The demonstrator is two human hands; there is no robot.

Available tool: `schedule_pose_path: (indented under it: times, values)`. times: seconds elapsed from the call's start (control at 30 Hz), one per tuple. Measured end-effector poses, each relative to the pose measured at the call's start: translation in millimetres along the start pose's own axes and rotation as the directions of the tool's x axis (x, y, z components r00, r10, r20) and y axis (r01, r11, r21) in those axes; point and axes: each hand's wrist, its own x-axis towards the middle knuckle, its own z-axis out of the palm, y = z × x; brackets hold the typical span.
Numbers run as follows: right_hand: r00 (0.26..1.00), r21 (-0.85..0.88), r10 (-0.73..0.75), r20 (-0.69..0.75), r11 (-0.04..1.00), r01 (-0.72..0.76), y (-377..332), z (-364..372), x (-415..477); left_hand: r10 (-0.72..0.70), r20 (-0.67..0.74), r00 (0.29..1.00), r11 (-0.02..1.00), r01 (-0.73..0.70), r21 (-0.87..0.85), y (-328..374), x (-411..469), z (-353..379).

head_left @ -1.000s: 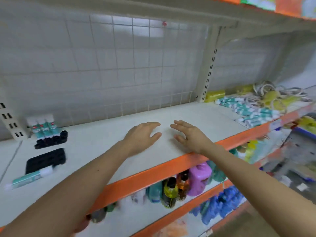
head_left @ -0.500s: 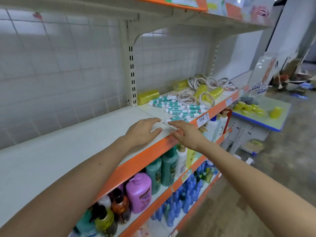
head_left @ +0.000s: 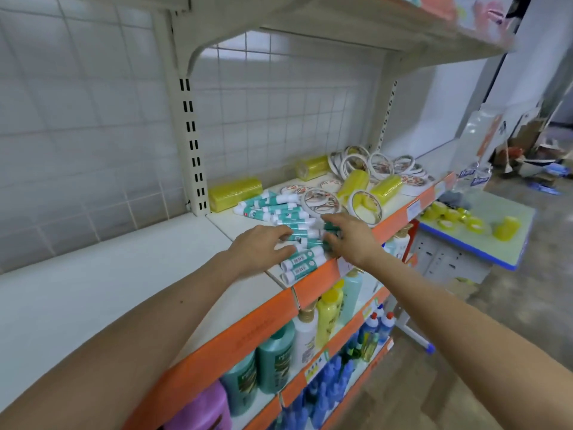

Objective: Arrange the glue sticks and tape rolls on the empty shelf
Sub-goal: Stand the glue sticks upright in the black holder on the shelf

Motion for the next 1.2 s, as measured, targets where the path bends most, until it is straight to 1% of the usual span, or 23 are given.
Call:
schedule_pose_path:
  times: [0.17,0.27,0.37,0.47,0.53,0.6,0.67,0.7,0.77,0.83,0.97,1.07,1.2]
  values:
    - [0.998,-0.041,-0.038,-0.043,0.999,0.036,14.9,-0.4,20.8,-0.031,0.058,0.998,1.000,0.031,0.003,-0.8,8.6,0.9]
    - [0.999,-0.094,-0.039,-0.001,0.995,0.038,20.9,-2.0,30.1,-0.061,0.063,0.996,0.998,0.062,-0.009,2.0,9.7,0.9]
    - [0.999,-0.089,-0.036,0.031,0.995,0.039,24.0,-5.1,35.8,-0.096,0.048,0.994,0.995,0.096,-0.007,6.9,8.6,1.0]
    - [0.997,-0.042,-0.066,0.026,0.997,0.067,25.0,-8.1,36.3,-0.130,0.020,0.991,0.991,0.131,-0.036,12.8,3.5,-1.1]
    - [0.991,-0.037,-0.127,0.030,0.991,0.128,20.4,-8.4,38.7,-0.156,-0.010,0.988,0.986,0.155,-0.057,15.5,-3.3,-7.5]
    - [0.980,-0.057,-0.199,0.031,0.978,0.200,9.3,-13.0,42.3,-0.184,-0.083,0.979,0.982,0.179,-0.063,14.5,-10.0,-14.6]
    - [0.965,-0.014,-0.257,0.046,0.966,0.258,-9.8,-8.0,39.1,-0.246,-0.153,0.957,0.969,0.236,-0.076,11.7,-33.3,-18.8]
    - [0.965,0.008,-0.261,0.030,0.965,0.261,-13.6,-6.1,38.4,-0.249,-0.166,0.954,0.968,0.239,-0.076,10.1,-36.4,-20.4]
    - [0.957,0.057,-0.288,0.041,0.957,0.286,-23.9,2.6,34.0,-0.289,-0.163,0.943,0.957,0.285,-0.052,4.3,-52.7,-21.7]
    - [0.929,0.100,-0.364,0.072,0.929,0.357,-45.4,9.6,32.0,-0.348,-0.189,0.918,0.937,0.349,-0.026,-3.2,-81.2,-31.7]
    - [0.862,0.197,-0.498,0.090,0.858,0.475,-99.2,26.2,23.1,-0.467,-0.244,0.850,0.880,0.474,-0.031,-19.2,-144.6,-49.3]
    - [0.812,0.254,-0.569,0.129,0.810,0.528,-146.4,41.6,8.3,-0.539,-0.279,0.795,0.829,0.560,-0.006,-31.1,-198.2,-60.9]
    - [0.741,0.346,-0.657,0.139,0.733,0.585,-220.9,61.8,-26.0,-0.618,-0.310,0.723,0.758,0.652,0.010,-47.4,-278.1,-77.7]
